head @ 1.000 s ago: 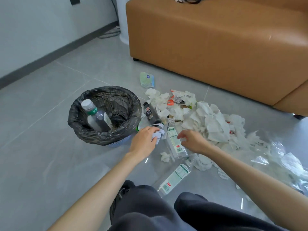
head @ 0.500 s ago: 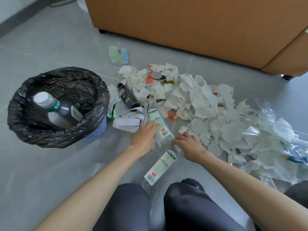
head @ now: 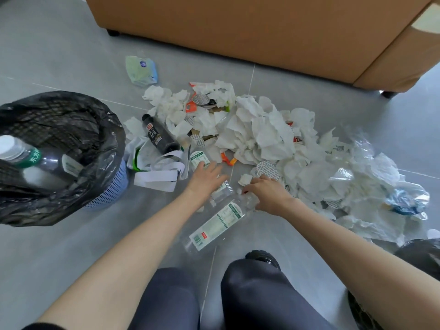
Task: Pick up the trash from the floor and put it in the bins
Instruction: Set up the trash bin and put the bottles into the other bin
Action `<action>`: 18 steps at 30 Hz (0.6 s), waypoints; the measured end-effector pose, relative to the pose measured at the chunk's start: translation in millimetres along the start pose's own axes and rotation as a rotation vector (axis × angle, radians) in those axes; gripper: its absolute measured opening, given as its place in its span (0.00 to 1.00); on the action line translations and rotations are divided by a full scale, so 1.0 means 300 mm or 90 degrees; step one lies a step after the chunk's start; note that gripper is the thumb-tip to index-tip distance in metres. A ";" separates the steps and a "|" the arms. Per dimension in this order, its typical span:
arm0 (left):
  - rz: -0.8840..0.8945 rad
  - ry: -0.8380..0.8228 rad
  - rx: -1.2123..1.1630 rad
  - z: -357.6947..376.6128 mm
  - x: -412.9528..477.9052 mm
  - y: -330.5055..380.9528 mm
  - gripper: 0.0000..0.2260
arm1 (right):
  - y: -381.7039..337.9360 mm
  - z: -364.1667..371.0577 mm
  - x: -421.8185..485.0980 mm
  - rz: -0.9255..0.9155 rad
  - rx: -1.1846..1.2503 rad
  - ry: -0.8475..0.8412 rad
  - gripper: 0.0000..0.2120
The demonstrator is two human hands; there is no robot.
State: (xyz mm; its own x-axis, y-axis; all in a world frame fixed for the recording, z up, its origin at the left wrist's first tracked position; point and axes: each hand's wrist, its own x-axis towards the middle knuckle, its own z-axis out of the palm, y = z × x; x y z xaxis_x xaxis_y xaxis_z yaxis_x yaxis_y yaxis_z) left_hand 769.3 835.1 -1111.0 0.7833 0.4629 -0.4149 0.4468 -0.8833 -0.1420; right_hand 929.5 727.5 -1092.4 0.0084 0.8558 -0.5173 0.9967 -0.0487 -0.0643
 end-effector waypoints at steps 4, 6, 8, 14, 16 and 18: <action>-0.004 0.045 0.006 -0.025 -0.021 -0.041 0.39 | 0.001 -0.127 -0.027 -0.020 0.105 -0.070 0.29; -0.021 0.093 -0.053 -0.058 -0.035 -0.069 0.39 | -0.001 -0.204 -0.061 -0.019 0.182 -0.052 0.28; -0.056 0.164 -0.174 -0.119 -0.052 -0.102 0.38 | -0.006 -0.285 -0.107 -0.017 0.239 -0.014 0.26; -0.142 0.336 -0.592 -0.396 -0.173 -0.176 0.40 | -0.022 -0.490 -0.245 0.013 0.335 0.102 0.24; -0.184 0.399 -0.662 -0.482 -0.246 -0.216 0.40 | -0.046 -0.562 -0.291 0.015 0.365 0.156 0.23; -0.222 0.443 -0.752 -0.560 -0.325 -0.256 0.38 | -0.080 -0.629 -0.327 0.020 0.398 0.215 0.23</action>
State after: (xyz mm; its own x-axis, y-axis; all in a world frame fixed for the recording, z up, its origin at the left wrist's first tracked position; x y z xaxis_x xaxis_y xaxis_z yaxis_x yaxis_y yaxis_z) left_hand 731.2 870.2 -908.7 0.4544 0.8890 0.0563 0.4802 -0.2977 0.8251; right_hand 919.9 742.0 -879.1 0.1612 0.9573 -0.2398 0.7641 -0.2749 -0.5836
